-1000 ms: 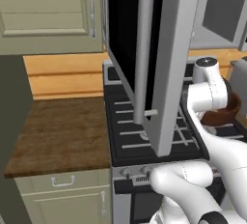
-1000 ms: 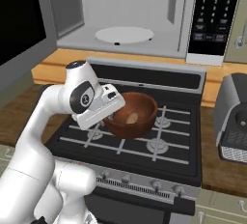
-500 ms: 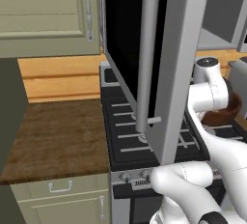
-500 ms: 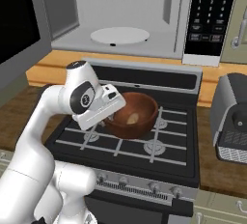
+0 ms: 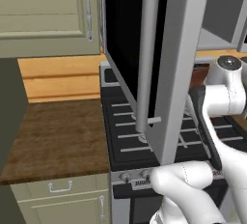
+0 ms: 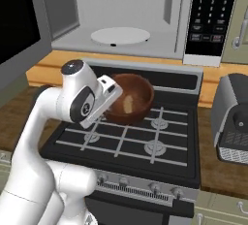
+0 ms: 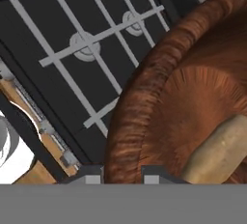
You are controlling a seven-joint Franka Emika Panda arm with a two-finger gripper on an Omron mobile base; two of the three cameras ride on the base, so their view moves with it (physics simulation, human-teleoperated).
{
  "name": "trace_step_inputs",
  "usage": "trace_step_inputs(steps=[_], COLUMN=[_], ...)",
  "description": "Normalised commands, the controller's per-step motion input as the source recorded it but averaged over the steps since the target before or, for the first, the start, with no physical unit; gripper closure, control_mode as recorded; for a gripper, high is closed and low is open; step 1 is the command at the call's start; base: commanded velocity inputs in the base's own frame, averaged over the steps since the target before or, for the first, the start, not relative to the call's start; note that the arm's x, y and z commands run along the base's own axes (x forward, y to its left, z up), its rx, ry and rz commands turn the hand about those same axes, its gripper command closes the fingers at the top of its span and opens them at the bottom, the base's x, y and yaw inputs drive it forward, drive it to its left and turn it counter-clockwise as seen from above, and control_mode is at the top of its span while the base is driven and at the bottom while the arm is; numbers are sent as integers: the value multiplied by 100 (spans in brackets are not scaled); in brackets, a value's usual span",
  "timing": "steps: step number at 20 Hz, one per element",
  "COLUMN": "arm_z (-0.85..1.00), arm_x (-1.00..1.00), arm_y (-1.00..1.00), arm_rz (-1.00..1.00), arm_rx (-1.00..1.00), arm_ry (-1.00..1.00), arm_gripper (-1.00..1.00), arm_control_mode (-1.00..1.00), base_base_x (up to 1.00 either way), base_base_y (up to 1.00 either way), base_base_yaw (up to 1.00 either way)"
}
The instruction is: Pick the sweet potato from the sink and place it in the bowl. Then pick the bowl and place it in the microwave. Then close the microwave door and press the start button.
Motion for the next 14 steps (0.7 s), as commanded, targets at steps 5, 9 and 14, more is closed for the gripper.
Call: trace_step_inputs(steps=[5, 9, 14], arm_z=[87, 82, 52], arm_x=[-22, -23, 29], arm_y=[7, 1, 1], arm_rz=[28, 24, 16], arm_rx=[-2, -3, -2], arm_ry=[-35, -32, -10], arm_gripper=[100, 100, 100], arm_control_mode=[-100, -100, -100], base_base_x=[0, 0, 0], base_base_y=[0, 0, 0], base_base_yaw=[0, 0, 0])
